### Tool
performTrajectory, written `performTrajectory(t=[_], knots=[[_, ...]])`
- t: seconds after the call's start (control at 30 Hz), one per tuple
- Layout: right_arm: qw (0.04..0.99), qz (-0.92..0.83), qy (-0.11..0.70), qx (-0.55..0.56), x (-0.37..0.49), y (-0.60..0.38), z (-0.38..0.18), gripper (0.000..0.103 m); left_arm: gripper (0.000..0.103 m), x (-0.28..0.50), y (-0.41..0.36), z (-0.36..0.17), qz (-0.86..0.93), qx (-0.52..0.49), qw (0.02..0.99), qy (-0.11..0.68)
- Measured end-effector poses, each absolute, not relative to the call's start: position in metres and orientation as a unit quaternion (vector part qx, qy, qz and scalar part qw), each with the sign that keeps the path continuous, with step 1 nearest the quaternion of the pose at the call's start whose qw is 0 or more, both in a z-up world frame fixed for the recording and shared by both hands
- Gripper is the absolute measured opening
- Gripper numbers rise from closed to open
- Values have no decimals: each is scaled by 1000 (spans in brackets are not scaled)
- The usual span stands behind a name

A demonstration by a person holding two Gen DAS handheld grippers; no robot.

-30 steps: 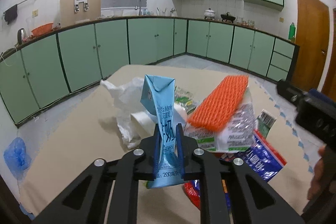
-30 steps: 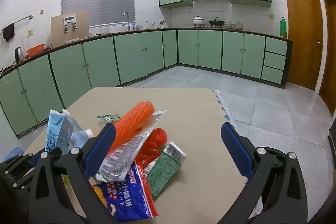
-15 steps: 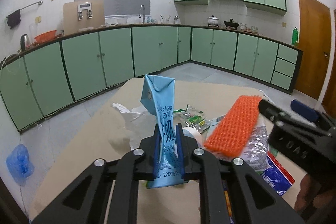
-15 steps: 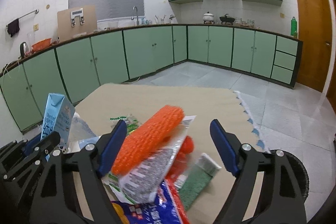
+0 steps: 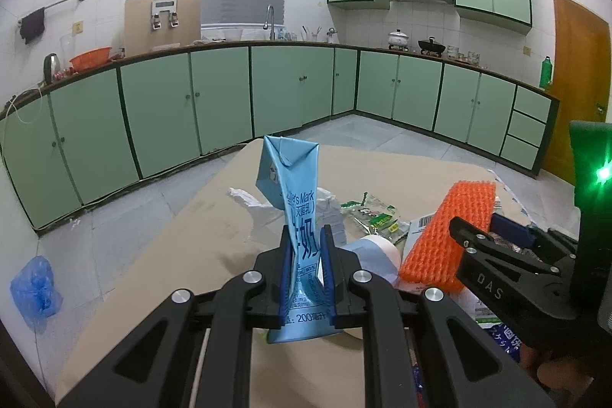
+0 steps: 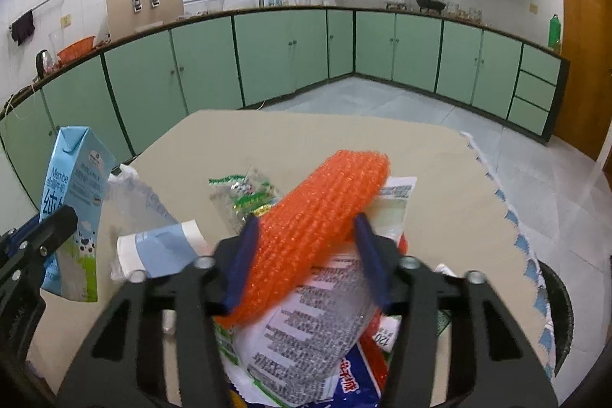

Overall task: Collect trash
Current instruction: 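Grasp the orange mesh sleeve with the right tool while the left tool holds the carton, then carry carton and mesh sleeve over the black bin and open both tools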

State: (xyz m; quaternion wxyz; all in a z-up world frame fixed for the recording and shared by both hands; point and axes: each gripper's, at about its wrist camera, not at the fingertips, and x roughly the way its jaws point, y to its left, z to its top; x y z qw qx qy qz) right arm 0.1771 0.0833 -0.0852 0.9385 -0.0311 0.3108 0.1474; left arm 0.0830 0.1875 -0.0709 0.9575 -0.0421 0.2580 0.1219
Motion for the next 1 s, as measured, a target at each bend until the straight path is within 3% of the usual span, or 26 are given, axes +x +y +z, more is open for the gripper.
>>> performTrajectory(t=[0.07, 0.17, 1.0], knots=[[937, 151, 314, -33, 178, 85, -85, 25, 14, 84, 186, -71, 122, -42, 957, 259], [936, 160, 312, -36, 175, 82, -85, 11, 14, 84, 181, -69, 122, -40, 957, 259], [964, 151, 218, 7, 137, -20, -5, 9, 14, 81, 103, -34, 51, -22, 973, 226]])
